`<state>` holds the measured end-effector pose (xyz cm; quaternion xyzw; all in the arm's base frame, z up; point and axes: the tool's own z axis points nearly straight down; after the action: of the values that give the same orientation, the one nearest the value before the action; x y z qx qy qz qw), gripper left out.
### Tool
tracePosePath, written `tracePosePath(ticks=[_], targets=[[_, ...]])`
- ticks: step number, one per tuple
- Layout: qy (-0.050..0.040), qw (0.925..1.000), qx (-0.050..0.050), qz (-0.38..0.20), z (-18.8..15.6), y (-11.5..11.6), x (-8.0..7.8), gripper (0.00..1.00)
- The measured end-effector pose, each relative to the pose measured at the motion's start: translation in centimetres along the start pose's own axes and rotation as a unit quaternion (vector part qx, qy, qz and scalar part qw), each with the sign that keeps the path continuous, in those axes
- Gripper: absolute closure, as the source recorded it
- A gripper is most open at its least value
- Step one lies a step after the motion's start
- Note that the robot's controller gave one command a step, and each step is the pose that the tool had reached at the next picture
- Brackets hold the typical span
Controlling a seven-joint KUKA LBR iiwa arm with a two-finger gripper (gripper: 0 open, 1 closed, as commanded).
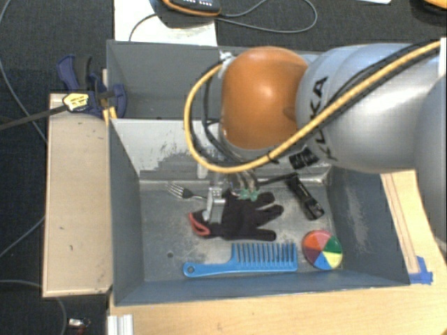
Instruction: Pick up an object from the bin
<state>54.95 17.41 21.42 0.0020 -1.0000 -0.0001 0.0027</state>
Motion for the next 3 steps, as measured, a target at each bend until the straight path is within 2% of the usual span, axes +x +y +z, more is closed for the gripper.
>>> tracePosePath(ticks=[1, 2, 3], targets=[[-0.0039, 1.0, -0.001, 0.002, -0.5, -0.1, -0.2, 0.0], [-0.0059, 0.9988, -0.001, -0.05, 8.3, -5.6, -1.0, 0.0], [-0.0085, 0.9991, -0.002, -0.04, 14.6, -10.7, 0.3, 0.0]])
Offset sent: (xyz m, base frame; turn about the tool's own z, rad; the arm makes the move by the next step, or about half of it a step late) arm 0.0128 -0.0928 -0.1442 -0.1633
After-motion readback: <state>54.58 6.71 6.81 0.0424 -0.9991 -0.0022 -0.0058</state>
